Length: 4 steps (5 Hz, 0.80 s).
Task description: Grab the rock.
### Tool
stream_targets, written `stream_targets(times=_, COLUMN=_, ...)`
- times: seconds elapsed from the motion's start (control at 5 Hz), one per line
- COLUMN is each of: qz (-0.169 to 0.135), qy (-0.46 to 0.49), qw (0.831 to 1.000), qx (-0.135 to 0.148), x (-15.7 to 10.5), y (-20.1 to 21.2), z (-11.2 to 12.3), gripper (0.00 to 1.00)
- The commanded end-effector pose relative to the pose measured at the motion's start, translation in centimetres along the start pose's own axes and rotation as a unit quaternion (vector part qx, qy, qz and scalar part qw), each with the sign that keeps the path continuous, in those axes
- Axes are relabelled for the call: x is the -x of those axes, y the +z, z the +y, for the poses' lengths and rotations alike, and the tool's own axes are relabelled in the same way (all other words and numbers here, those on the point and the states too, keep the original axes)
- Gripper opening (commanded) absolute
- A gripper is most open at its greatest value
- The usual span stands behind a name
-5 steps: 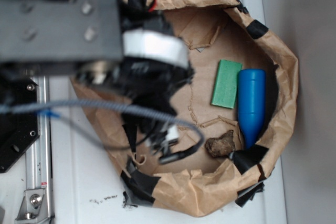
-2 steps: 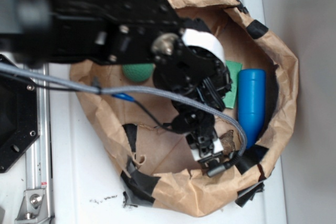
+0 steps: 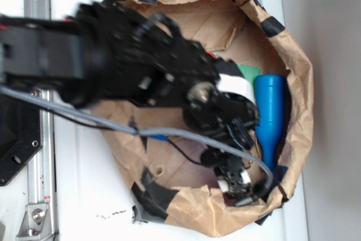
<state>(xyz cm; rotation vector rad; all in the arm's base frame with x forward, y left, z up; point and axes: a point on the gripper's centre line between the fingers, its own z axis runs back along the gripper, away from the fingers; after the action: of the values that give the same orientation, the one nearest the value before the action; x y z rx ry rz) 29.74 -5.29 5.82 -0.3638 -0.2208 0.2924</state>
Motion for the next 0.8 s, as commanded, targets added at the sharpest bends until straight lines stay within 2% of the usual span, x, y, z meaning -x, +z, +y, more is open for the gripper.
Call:
stream_targets(times=0.0, qz=-0.028, qy=-0.064, qw=0.997, qx=-0.035, x=-2.2, y=-1.5, z=-3.9, gripper=0.99)
stream_targets(times=0.2, qz=-0.021, qy=-0.074, qw=0.995, qx=-0.071, x=-2.4, y=-2.8, z=-3.3, gripper=0.0)
stream_targets(times=0.4, qz=-0.007, qy=-0.076, qw=0.994, qx=-0.083, x=-2.1, y=-2.6, z=-2.7, gripper=0.0)
stream_targets(times=0.6, qz=0.005, qy=-0.096, qw=0.989, qx=-0.116, x=-1.8, y=-0.9, z=-2.3, gripper=0.0)
